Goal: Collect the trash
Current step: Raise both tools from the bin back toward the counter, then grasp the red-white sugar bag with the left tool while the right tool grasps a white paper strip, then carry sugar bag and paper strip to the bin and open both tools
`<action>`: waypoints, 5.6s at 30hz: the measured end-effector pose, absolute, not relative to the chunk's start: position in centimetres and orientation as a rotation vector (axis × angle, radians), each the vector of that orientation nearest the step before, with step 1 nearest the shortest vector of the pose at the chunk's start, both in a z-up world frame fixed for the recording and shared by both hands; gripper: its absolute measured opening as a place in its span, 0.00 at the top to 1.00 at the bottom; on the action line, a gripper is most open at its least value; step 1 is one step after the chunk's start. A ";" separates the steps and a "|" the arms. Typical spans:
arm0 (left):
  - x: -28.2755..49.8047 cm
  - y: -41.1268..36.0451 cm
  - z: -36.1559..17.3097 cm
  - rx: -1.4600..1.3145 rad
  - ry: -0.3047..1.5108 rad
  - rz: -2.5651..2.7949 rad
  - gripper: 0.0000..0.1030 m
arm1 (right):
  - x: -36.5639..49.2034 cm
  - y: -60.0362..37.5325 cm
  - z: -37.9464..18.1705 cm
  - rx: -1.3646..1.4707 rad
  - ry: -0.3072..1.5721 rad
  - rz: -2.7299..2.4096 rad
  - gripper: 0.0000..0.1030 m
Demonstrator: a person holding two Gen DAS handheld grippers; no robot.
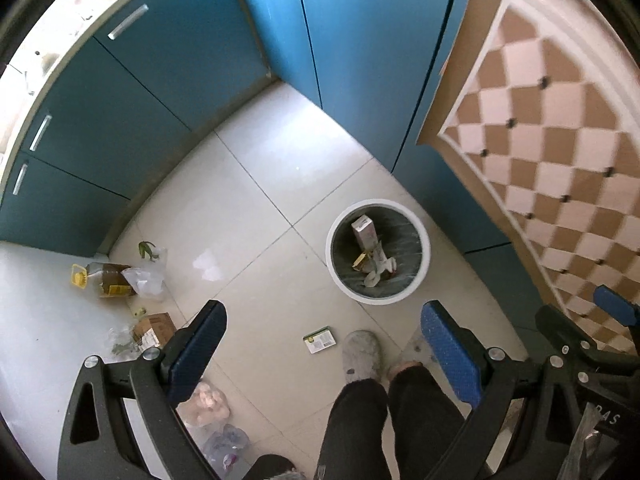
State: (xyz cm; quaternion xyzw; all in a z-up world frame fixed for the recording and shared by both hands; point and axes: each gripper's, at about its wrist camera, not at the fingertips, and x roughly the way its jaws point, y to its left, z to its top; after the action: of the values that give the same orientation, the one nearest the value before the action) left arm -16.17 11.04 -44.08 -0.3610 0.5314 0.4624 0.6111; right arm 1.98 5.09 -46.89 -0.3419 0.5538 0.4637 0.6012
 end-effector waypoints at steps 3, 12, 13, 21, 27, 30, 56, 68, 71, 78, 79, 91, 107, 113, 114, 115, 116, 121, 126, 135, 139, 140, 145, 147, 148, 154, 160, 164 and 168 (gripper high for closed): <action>-16.5 10.0 -40.4 -0.833 1.200 1.063 0.04 | 1.8 3.9 -42.5 -0.770 1.279 1.086 0.00; -17.3 7.0 -30.9 -0.772 1.118 1.070 0.04 | 1.0 0.2 -31.2 -0.699 1.220 1.121 0.00; -17.4 6.8 -30.2 -0.765 1.114 1.074 0.04 | 0.9 -0.3 -29.8 -0.691 1.206 1.125 0.00; -16.2 5.5 -26.2 -0.703 1.086 1.097 0.04 | 1.3 -2.4 -24.7 -0.587 1.211 1.168 0.00; -10.2 6.6 -22.2 -0.603 1.017 1.069 0.04 | 6.3 -3.6 -22.9 -0.366 1.304 1.173 0.00; -4.3 7.7 -20.6 -0.553 0.994 1.008 0.04 | 10.7 -4.4 -21.5 -0.273 1.287 1.125 0.00; 40.5 15.8 -30.2 -0.458 1.279 0.883 0.03 | 63.1 -12.4 -34.6 -0.103 1.318 0.268 0.02; 39.9 19.6 -31.5 -0.536 1.293 0.866 0.04 | 60.8 -7.8 -32.9 -0.175 1.182 0.462 0.96; 40.1 20.5 -31.5 -0.586 1.264 0.820 0.04 | 60.3 -7.4 -30.4 -0.033 1.195 0.579 0.96; 42.0 21.4 -32.9 -0.743 1.203 0.625 0.05 | 58.9 0.7 -29.7 0.001 1.263 0.863 0.96; 42.3 21.5 -33.2 -0.757 1.199 0.598 0.05 | 58.9 2.1 -30.7 -0.050 1.267 0.850 0.96; 47.9 18.0 -33.0 -0.670 1.182 0.431 0.44 | 59.3 1.1 -36.2 -0.030 1.369 0.820 0.97; 40.5 18.6 -25.4 -0.595 1.047 0.645 1.00 | 58.9 -1.6 -31.8 0.064 1.343 0.874 0.97; 36.2 17.9 -23.3 -0.556 0.996 0.703 1.00 | 57.3 -2.0 -30.0 0.034 1.310 0.898 0.97; 35.7 17.9 -23.2 -0.559 0.991 0.707 1.00 | 57.1 -2.0 -29.9 0.031 1.310 0.899 0.97; 35.3 17.8 -23.1 -0.564 0.988 0.705 1.00 | 56.9 -2.0 -29.9 0.029 1.315 0.900 0.97; 34.7 17.7 -22.9 -0.567 0.986 0.702 1.00 | 56.7 -1.8 -30.1 0.022 1.330 0.906 0.97; 33.6 17.8 -25.8 -0.719 1.001 0.585 0.98 | 54.7 0.7 -32.7 -0.025 1.414 0.955 0.97; 33.8 18.1 -28.9 -0.822 1.017 0.519 0.84 | 52.4 3.2 -35.8 -0.067 1.474 0.982 0.97; 33.9 17.7 -28.9 -0.743 1.019 0.602 0.91 | 52.8 3.4 -36.1 -0.063 1.498 0.988 0.97; 31.0 17.2 -25.9 -0.665 0.979 0.676 0.93 | 52.7 2.8 -34.9 -0.057 1.481 0.993 0.97; 29.9 16.9 -25.0 -0.644 0.967 0.700 0.93 | 52.6 2.7 -34.3 -0.058 1.470 1.000 0.97; 24.3 16.5 -22.4 -0.600 0.923 0.782 0.94 | 50.8 2.4 -31.4 -0.087 1.412 1.026 0.97; 21.3 16.1 -21.4 -0.597 0.900 0.814 0.94 | 49.4 2.3 -30.2 -0.100 1.393 1.045 0.97; 20.1 15.9 -21.2 -0.600 0.893 0.824 0.94 | 48.6 2.2 -29.7 -0.108 1.381 1.053 0.97; 10.7 14.2 -19.8 -0.606 0.854 0.876 0.94 | 40.9 1.6 -26.7 -0.131 1.348 1.122 0.97; -0.8 12.0 -20.9 -0.613 0.850 0.946 0.94 | 29.9 1.0 -25.6 -0.176 1.326 1.189 0.97; -6.8 11.3 -23.7 -0.666 0.882 0.959 0.94 | 21.4 0.2 -26.8 -0.216 1.346 1.207 0.97; -11.8 11.3 -28.9 -0.739 0.952 0.961 0.94 | 14.1 -0.2 -30.0 -0.270 1.395 1.196 0.97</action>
State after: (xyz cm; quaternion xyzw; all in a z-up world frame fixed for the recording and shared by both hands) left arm -11.76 11.34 -28.90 -0.3340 0.4301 0.4343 0.7175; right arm 14.06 -0.18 -30.01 -0.1162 0.6016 0.5158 0.5987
